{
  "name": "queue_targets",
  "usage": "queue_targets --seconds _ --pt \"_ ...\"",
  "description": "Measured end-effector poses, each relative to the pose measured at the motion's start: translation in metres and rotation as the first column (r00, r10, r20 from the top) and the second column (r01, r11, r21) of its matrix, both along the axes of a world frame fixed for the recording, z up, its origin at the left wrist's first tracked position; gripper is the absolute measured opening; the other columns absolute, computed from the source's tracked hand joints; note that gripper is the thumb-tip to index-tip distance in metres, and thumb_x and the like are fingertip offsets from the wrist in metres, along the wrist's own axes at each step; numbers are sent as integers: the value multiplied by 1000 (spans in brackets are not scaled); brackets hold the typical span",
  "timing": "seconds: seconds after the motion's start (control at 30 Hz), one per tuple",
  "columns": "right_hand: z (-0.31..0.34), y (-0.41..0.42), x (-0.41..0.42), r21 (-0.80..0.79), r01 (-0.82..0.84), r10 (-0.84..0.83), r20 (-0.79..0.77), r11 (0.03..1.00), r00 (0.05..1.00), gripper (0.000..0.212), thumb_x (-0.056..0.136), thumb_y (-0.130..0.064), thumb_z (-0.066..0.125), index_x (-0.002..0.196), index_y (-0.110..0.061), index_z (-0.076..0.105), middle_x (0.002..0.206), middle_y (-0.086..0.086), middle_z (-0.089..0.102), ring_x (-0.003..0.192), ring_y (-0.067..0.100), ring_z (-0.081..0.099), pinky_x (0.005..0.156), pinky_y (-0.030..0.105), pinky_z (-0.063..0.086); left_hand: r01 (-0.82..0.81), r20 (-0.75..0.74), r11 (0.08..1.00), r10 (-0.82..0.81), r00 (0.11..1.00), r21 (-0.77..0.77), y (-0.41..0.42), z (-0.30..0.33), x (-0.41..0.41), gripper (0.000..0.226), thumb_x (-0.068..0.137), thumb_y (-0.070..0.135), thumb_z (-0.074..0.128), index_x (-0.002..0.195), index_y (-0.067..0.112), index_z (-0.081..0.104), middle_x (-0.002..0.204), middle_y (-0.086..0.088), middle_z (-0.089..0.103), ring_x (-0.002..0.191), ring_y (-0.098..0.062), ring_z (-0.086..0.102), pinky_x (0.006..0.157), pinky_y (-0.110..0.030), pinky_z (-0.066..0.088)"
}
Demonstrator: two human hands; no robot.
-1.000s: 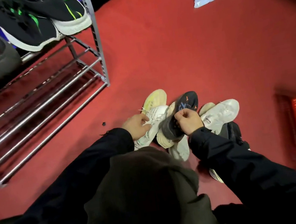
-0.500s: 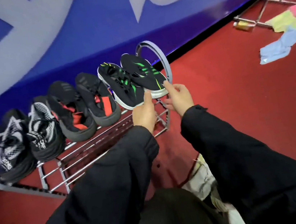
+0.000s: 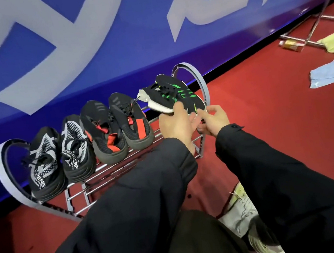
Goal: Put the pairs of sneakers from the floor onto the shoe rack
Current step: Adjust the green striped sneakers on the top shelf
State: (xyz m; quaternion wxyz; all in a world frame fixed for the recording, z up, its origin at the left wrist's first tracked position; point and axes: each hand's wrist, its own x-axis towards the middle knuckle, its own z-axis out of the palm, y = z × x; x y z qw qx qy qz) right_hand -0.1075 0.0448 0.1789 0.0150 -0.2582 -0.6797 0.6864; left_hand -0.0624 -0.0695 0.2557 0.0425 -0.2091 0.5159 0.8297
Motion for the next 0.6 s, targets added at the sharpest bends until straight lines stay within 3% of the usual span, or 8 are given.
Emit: queue_targets --seconds 0.17,0.27,0.37,0.43,0.47,0.53,0.57,0.6 --pt "19 -11 5 267 187 -165 -103 945 981 18 89 -31 60 102 -19 60 106 1 67 95 23 62 83 33 45 -31 -125 982 7 992 -187 -31 37 -2 42 81 39 52 106 6 60 99 -13 73 86 -25 72 72 -53 63" --pt "46 -21 2 314 188 -118 -230 931 966 12 88 -30 55 91 -21 63 93 -5 65 91 22 62 80 34 46 -96 -179 923 30 983 -374 -67 48 -9 49 77 42 52 113 13 37 98 -14 66 76 -25 64 67 -41 58" --pt "63 -35 -7 250 23 38 -234 968 971 19 82 -46 57 84 -28 61 89 -5 66 89 24 65 85 43 53 -189 -281 833 43 959 -520 -104 59 -20 40 78 39 51 105 11 41 87 -6 55 73 -22 54 68 -42 47" --pt "70 -40 -10 235 -77 138 -258 969 956 25 88 -50 57 91 -26 59 89 -8 61 87 19 60 84 38 48 -290 -356 739 72 932 -609 -129 71 -27 22 89 33 46 98 14 47 83 4 52 73 -13 51 72 -37 44" --pt "71 -42 -13 218 -128 182 -252 968 950 35 90 -54 56 108 -24 60 103 -6 63 97 18 60 92 36 44 -308 -374 706 65 925 -638 -142 77 -30 17 93 29 42 97 15 50 83 7 52 74 -11 49 72 -36 42" --pt "73 -46 -15 76 -231 241 -181 970 953 83 82 -70 56 151 -29 35 151 -2 46 134 22 48 112 44 37 -296 -388 695 26 921 -655 -162 87 -38 22 91 26 37 95 15 56 85 4 55 79 -15 51 71 -36 41" --pt "73 -48 -13 -25 -272 265 -153 962 952 95 76 -77 56 155 -35 24 158 -3 38 139 25 45 111 48 40 -278 -384 698 5 923 -660 -168 89 -45 23 88 26 37 91 16 57 86 1 56 80 -19 50 70 -38 41" --pt "70 -47 -11 -124 -302 285 -139 945 949 94 74 -79 57 153 -38 27 156 -3 44 133 28 53 103 47 48 -251 -368 694 -22 930 -675 -172 90 -51 22 85 27 36 84 17 56 85 -1 56 79 -21 50 68 -40 41"
